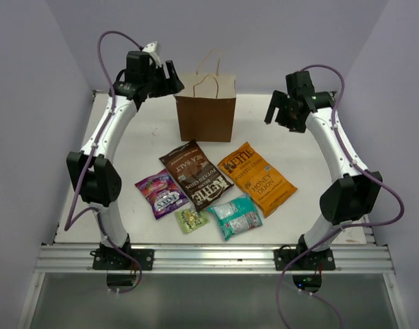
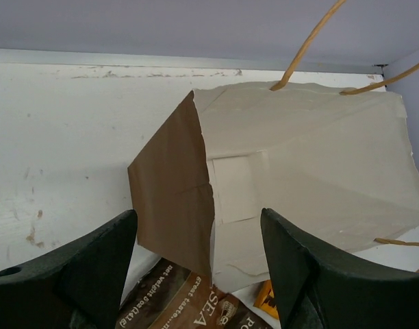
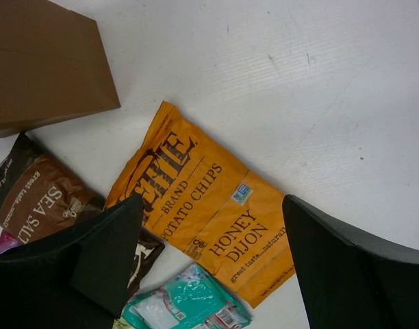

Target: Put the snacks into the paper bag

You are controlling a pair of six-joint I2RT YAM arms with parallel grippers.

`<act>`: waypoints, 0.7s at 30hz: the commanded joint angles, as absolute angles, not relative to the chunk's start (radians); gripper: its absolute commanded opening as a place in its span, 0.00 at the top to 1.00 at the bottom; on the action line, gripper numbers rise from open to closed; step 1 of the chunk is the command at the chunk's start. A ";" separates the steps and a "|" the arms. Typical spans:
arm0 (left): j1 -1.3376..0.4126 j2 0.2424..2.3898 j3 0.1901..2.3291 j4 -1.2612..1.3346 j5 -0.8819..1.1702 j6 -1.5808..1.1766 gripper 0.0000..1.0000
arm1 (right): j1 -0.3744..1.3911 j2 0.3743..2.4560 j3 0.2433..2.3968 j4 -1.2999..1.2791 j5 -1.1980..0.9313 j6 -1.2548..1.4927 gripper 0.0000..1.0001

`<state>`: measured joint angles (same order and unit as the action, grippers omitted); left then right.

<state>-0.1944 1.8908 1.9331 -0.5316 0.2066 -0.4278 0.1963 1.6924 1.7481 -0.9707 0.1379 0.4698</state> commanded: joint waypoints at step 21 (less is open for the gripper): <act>-0.236 1.945 1.985 -0.518 0.195 -0.388 0.67 | 0.199 1.838 1.309 -0.511 -0.067 0.221 0.03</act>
